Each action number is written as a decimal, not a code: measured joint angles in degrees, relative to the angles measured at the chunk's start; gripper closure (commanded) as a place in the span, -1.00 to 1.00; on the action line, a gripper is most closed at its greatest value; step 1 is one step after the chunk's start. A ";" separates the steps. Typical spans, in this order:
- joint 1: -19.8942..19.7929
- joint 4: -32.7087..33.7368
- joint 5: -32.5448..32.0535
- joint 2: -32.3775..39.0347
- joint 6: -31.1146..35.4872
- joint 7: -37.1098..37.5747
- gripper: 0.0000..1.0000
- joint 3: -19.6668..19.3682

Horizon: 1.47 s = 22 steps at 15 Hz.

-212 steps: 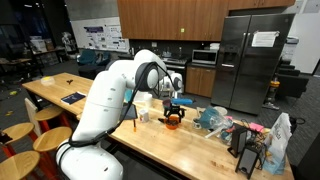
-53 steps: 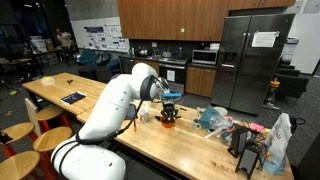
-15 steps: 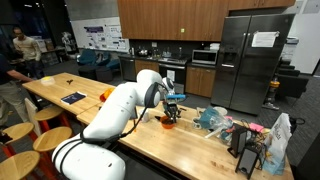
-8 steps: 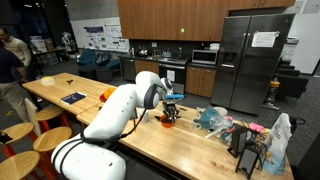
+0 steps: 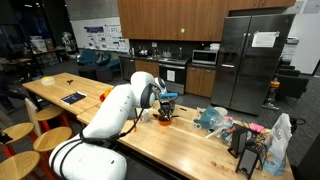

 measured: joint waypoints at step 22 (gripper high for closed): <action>-5.53 -19.99 5.25 -11.78 -1.59 2.24 0.93 0.57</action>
